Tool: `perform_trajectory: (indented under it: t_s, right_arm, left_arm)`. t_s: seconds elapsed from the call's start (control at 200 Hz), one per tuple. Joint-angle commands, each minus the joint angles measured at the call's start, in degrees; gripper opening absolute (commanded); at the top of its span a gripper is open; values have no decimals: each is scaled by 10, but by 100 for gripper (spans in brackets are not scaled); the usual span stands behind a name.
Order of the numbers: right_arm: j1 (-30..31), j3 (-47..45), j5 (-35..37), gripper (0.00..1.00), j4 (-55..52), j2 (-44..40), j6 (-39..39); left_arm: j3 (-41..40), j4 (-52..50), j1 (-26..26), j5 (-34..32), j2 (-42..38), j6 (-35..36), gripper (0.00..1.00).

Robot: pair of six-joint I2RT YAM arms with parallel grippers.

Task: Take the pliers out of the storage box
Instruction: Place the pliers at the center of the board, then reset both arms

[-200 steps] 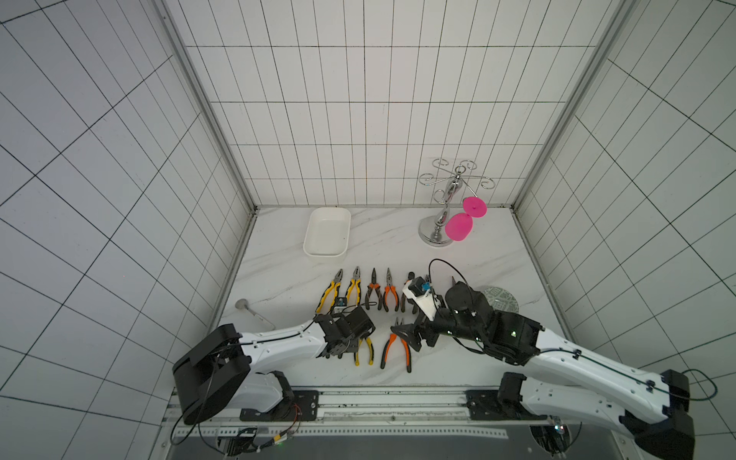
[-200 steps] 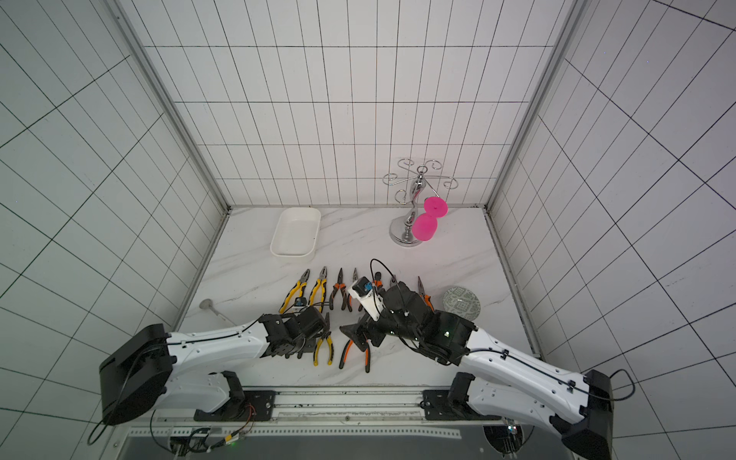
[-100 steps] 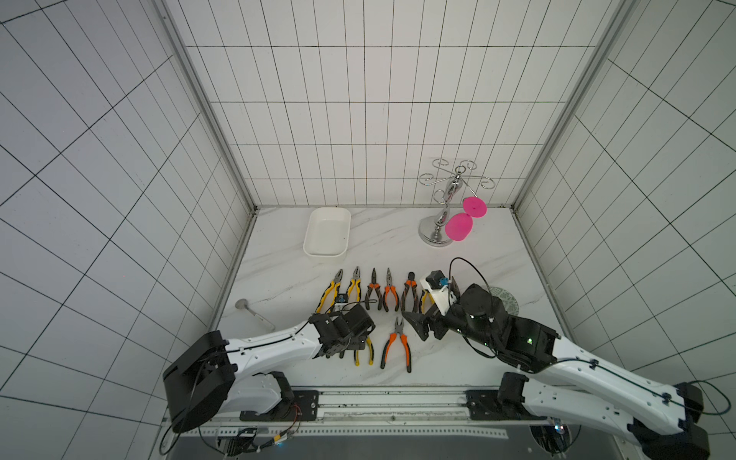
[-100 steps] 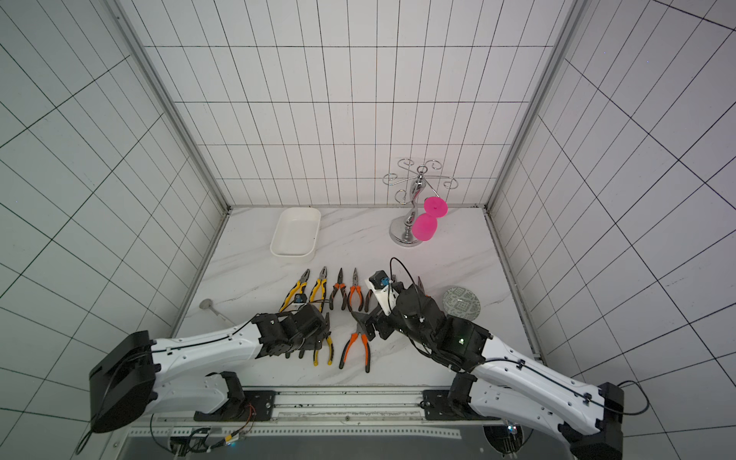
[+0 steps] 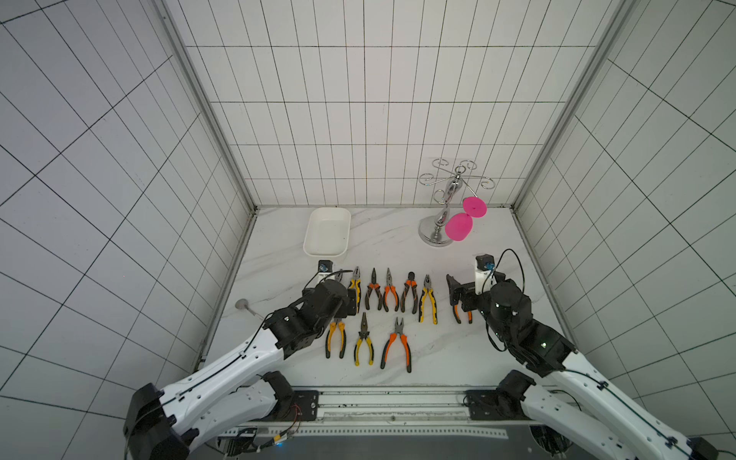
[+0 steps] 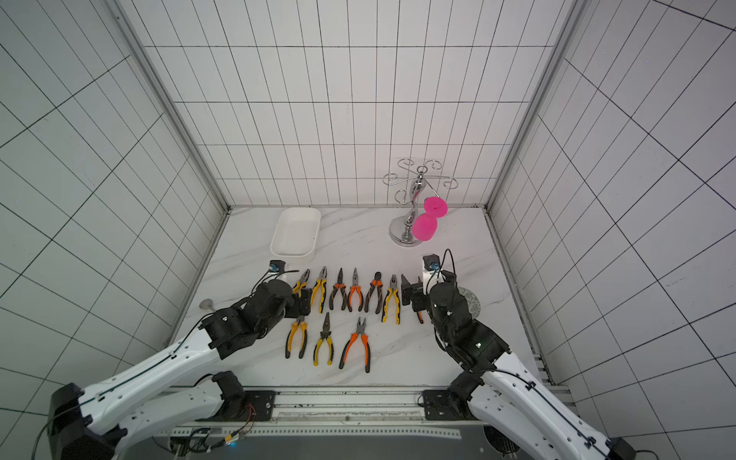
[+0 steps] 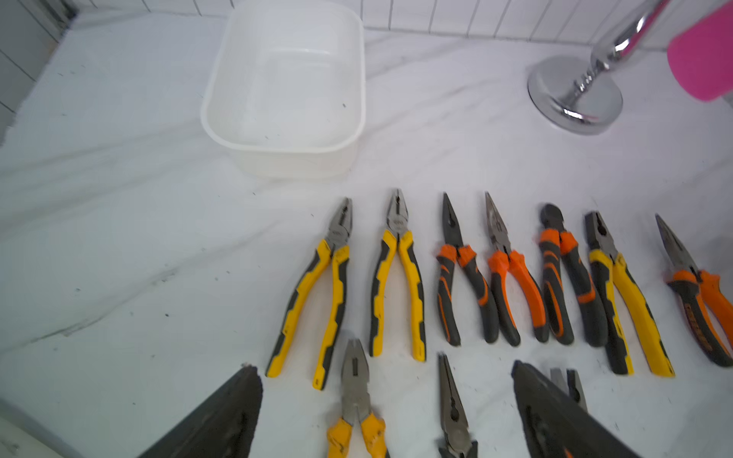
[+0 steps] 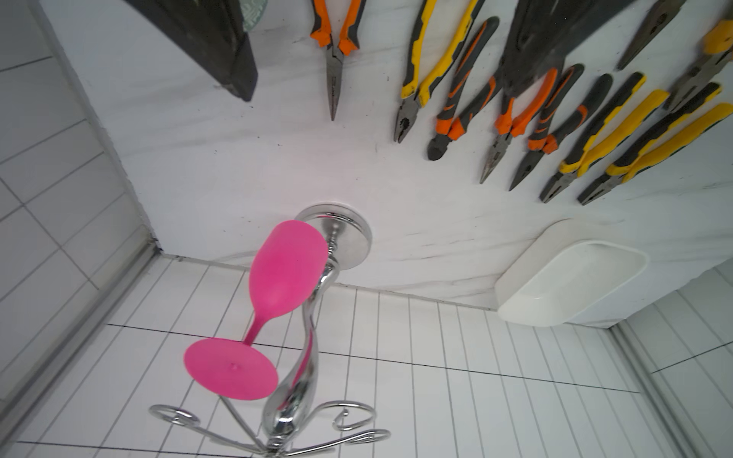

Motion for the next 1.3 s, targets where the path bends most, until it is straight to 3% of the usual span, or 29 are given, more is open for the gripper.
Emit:
perform_trajectory:
  t_s: [0.0,0.15,0.265,0.38,0.565,0.764,1.019,1.084,1.294]
  right_arm:
    - [-68,-18,-6,99,57,19,-19]
    - [-169,-17,-41,99,112,79,-27]
    - [-234,-26,-60,98,183,141,-39]
    - [-276,-52,-49,98,274,212,-61]
    - [-345,-99,-40,99,417,312,-54]
    - [-403,-129,-99,98,549,412,-22]
    - [-410,-139,-182,99,663,505,-50]
    - [-409,-108,-181,99,569,491,-47]
    - [-419,-112,-200,99,597,499,-44]
  left_arm:
    - [-26,96,74,12,-30,83,99]
    - [-53,198,198,89,-12,173,99]
    - [-57,265,290,153,48,188,99]
    - [-56,336,342,191,120,216,99]
    - [-92,493,374,191,213,254,99]
    - [-138,669,400,203,299,249,99]
    - [-153,769,409,178,386,230,99]
    - [-146,746,409,177,382,227,99]
    - [-144,742,410,177,382,227,99]
